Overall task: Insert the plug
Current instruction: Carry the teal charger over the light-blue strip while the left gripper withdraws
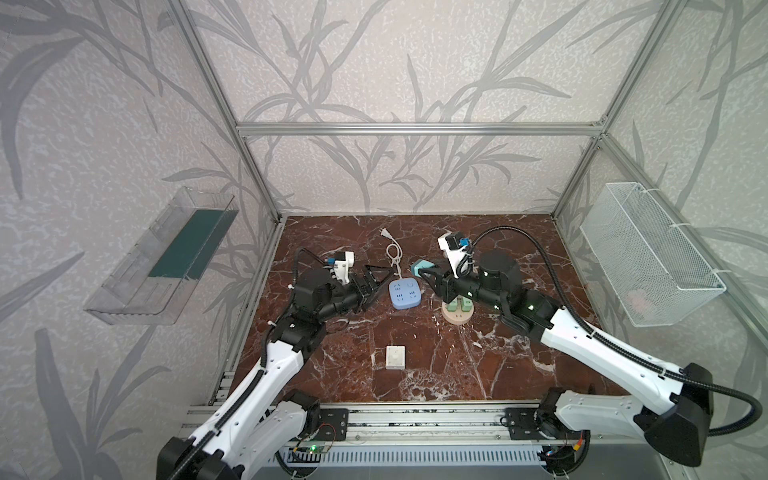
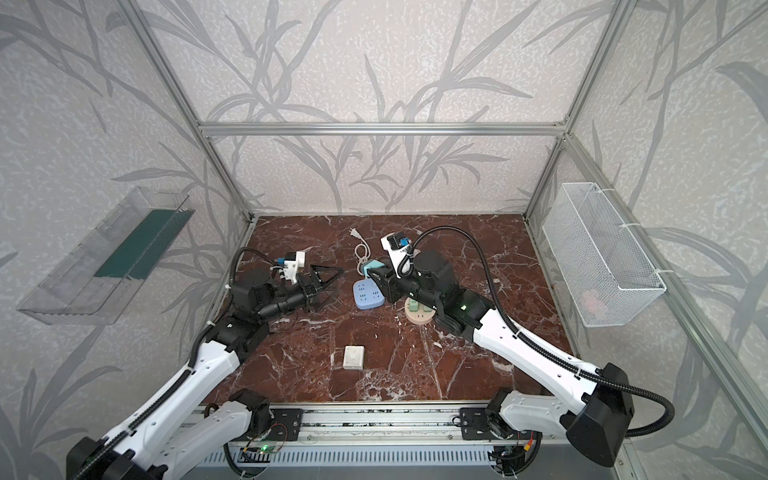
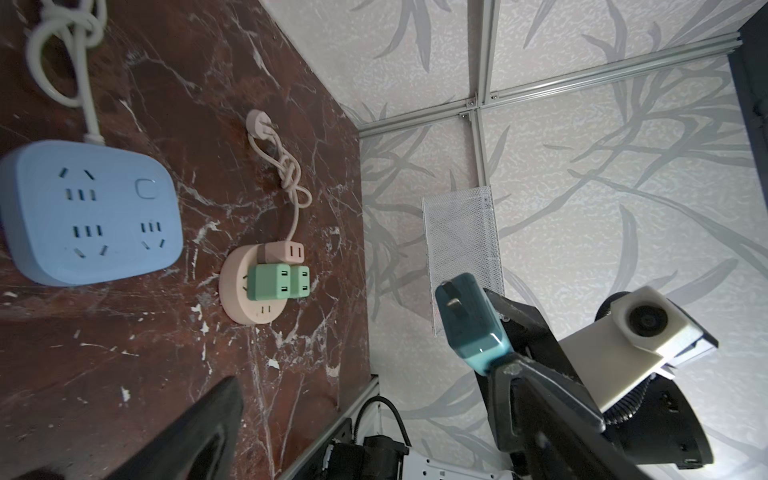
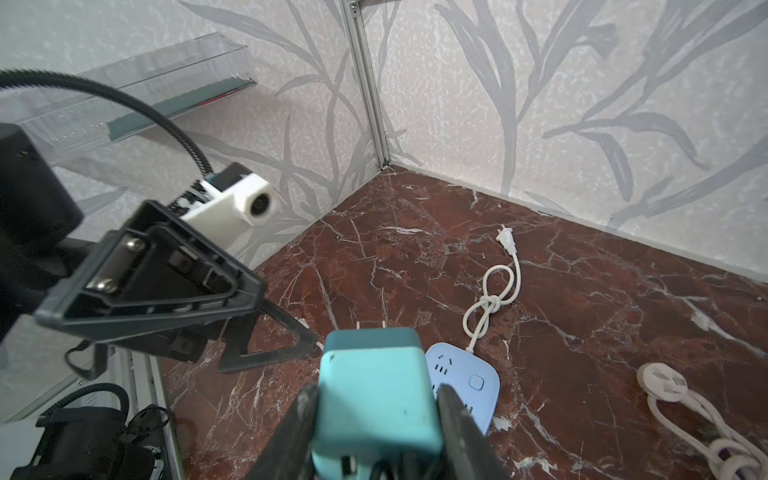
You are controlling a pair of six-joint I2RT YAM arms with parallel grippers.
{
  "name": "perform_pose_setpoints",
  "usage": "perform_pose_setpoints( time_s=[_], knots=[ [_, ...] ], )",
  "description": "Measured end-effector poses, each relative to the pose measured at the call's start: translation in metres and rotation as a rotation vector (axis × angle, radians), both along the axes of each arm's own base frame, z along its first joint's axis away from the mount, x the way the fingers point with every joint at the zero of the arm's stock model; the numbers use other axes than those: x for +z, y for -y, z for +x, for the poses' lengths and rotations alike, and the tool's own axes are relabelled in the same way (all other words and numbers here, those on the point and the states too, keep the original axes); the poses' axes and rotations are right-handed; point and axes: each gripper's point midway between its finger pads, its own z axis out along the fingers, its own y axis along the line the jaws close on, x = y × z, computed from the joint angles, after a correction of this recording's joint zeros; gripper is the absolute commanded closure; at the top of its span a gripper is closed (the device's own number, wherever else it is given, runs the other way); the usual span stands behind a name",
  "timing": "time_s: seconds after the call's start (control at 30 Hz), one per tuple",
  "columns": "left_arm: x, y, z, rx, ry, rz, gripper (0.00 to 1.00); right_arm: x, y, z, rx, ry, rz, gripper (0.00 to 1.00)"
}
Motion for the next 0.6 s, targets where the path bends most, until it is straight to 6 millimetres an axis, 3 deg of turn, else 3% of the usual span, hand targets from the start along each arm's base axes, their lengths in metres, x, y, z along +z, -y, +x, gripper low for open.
perform_pose_setpoints(
  time_s=[0.1,0.33,0.6],
  knots=[
    [-0.003,-0.011,-0.002,0.026,0.013,0.134,0.02,-0.005,-0.008,0.006,-0.009,-0.092,-0.035,1.0],
    [-0.052,-0.037,-0.015,0.051,-0.095,0.372,0.03,-0.02,-0.022,0.024,-0.064,-0.282,-0.137,1.0],
    [-0.07,-0.047,-0.026,0.053,-0.128,0.446,0.03,-0.043,-0.034,0.055,-0.137,-0.434,-0.267,1.0]
  ],
)
